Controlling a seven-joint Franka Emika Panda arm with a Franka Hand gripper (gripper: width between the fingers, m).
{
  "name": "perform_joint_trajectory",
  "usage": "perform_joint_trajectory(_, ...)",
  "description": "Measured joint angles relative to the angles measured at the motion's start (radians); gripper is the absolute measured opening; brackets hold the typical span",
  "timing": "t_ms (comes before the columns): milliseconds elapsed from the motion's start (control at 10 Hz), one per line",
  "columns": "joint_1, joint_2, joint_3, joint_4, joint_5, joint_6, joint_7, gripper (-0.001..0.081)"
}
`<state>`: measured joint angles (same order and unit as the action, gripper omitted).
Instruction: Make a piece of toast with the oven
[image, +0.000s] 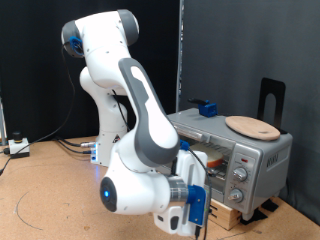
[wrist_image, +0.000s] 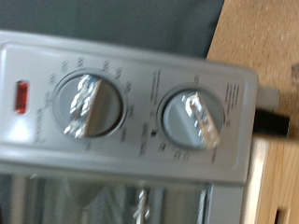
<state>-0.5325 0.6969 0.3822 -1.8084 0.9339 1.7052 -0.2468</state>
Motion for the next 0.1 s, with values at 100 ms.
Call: perform_joint_trajectory(100,-0.013,-0.009,-0.014,0.012,-0.022,-0.053,0.043,0.0808)
